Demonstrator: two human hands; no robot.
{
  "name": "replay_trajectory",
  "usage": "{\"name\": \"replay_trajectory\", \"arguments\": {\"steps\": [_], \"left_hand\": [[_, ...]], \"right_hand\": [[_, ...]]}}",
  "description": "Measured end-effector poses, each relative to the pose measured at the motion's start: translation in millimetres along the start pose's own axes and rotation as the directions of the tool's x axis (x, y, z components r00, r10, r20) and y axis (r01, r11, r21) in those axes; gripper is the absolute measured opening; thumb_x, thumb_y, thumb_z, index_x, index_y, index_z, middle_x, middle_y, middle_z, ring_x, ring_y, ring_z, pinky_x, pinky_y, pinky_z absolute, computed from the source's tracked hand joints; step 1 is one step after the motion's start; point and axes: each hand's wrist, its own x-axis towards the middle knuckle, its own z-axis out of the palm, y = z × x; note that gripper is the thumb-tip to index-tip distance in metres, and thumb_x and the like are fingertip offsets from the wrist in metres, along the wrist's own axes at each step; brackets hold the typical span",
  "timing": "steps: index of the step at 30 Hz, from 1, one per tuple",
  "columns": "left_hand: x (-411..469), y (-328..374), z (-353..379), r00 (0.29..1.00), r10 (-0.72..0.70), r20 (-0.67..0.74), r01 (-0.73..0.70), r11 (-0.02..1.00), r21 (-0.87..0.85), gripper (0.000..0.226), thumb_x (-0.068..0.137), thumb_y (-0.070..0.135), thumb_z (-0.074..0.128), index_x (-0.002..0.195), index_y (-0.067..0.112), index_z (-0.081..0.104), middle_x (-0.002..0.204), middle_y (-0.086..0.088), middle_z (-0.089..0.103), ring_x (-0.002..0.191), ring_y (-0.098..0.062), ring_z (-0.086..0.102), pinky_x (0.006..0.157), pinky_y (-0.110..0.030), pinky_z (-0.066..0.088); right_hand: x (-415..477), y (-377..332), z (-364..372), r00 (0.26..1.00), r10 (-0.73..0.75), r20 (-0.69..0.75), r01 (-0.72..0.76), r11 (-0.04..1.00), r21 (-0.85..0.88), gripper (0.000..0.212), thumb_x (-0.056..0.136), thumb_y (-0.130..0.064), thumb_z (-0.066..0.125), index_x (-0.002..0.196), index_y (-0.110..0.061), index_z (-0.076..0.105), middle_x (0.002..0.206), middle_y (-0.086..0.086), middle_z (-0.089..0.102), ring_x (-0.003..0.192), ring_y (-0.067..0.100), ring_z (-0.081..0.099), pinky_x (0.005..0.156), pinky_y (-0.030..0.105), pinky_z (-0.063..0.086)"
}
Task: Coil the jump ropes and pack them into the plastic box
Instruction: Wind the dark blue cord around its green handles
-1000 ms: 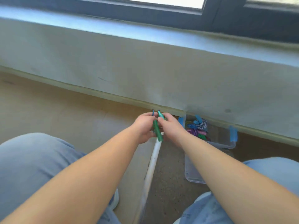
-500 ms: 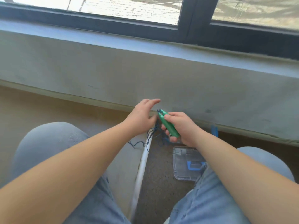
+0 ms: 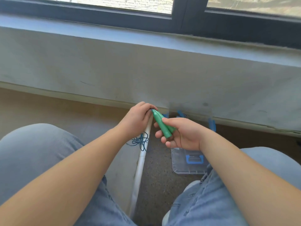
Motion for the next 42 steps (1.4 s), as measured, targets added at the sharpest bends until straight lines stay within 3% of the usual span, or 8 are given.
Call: {"name": "replay_trajectory", "arguments": {"steps": [12,17,19,22,27,29,36,42], "left_hand": [[-1.5,7.2,3.8,0.959,-0.281,0.04,0.284,0.942,-0.177,0.024,0.102,0.018,0.04,0.1,0.025,0.062,0.074,0.007,0.063,0.069,-0.016,0.062,0.068,-0.03,0.049],[-10.7,21.3,25.1,0.917,-0.347,0.194,0.368,0.926,-0.082,0.017,0.104,0.028,0.036,0.096,0.022,0.05,0.079,-0.005,0.063,0.065,-0.022,0.055,0.065,-0.036,0.049],[-14.7,29.0,32.8,0.898,-0.328,0.295,0.351,0.936,-0.027,0.016,0.104,0.029,0.034,0.104,0.024,0.05,0.084,-0.007,0.064,0.07,-0.026,0.057,0.066,-0.034,0.05],[-13.0,34.5,30.6,0.891,-0.278,0.359,0.252,0.961,0.118,0.019,0.103,0.027,0.036,0.092,0.017,0.047,0.082,-0.01,0.06,0.072,-0.03,0.052,0.064,-0.035,0.039],[-5.5,24.3,4.1,0.892,-0.066,0.448,-0.171,0.867,0.468,0.031,0.1,0.037,0.042,0.079,0.017,0.052,0.062,0.002,0.044,0.062,-0.026,0.047,0.055,-0.032,0.035],[-3.2,16.8,-4.6,0.89,0.023,0.455,-0.292,0.795,0.531,0.036,0.099,0.045,0.042,0.076,0.022,0.056,0.058,0.006,0.045,0.059,-0.021,0.048,0.051,-0.028,0.036],[1.9,-0.1,-11.4,0.922,0.176,0.344,-0.332,0.818,0.47,0.067,0.085,0.076,0.027,0.055,0.02,0.048,0.053,0.002,0.049,0.052,-0.017,0.045,0.048,-0.03,0.041],[7.2,-2.2,-11.9,0.931,-0.169,0.323,0.171,0.985,0.021,0.068,0.099,0.057,0.042,0.052,0.008,0.049,0.048,-0.002,0.045,0.047,-0.012,0.036,0.054,-0.031,0.034]], "right_hand": [[12.5,5.5,-3.9,0.994,-0.101,0.041,0.097,0.991,0.088,0.022,0.106,-0.02,0.046,0.118,-0.004,0.056,0.08,0.007,0.055,0.065,0.016,0.048,0.051,0.021,0.038],[25.6,7.1,5.7,0.95,-0.254,-0.183,0.28,0.95,0.135,0.017,0.107,-0.018,0.043,0.108,-0.005,0.053,0.076,0.008,0.053,0.057,0.014,0.046,0.046,0.021,0.035],[30.5,5.3,1.0,0.884,-0.324,-0.337,0.314,0.946,-0.086,0.018,0.107,-0.019,0.043,0.099,-0.008,0.054,0.077,0.007,0.054,0.056,0.014,0.047,0.047,0.024,0.037],[31.9,8.0,-11.5,0.757,-0.542,-0.366,0.038,0.595,-0.803,0.017,0.103,-0.027,0.046,0.096,-0.015,0.057,0.089,0.008,0.066,0.076,0.025,0.06,0.065,0.033,0.042],[35.0,22.1,-3.0,0.824,-0.553,-0.12,-0.114,0.046,-0.992,0.008,0.103,-0.021,0.046,0.103,-0.012,0.047,0.097,0.012,0.061,0.094,0.037,0.062,0.067,0.036,0.035],[34.2,23.9,-0.2,0.874,-0.485,-0.027,-0.055,-0.044,-0.998,0.009,0.103,-0.017,0.044,0.095,-0.016,0.04,0.088,0.005,0.051,0.089,0.034,0.061,0.065,0.036,0.036],[10.0,11.6,-2.8,0.981,-0.157,0.116,0.15,0.223,-0.963,0.024,0.103,-0.037,0.045,0.122,-0.027,0.056,0.086,-0.009,0.061,0.072,0.009,0.059,0.064,0.029,0.045],[4.1,5.7,-8.7,0.949,-0.049,0.313,0.23,0.784,-0.576,0.015,0.103,-0.024,0.051,0.107,-0.012,0.06,0.085,0.003,0.058,0.075,0.016,0.053,0.069,0.032,0.05]]}}
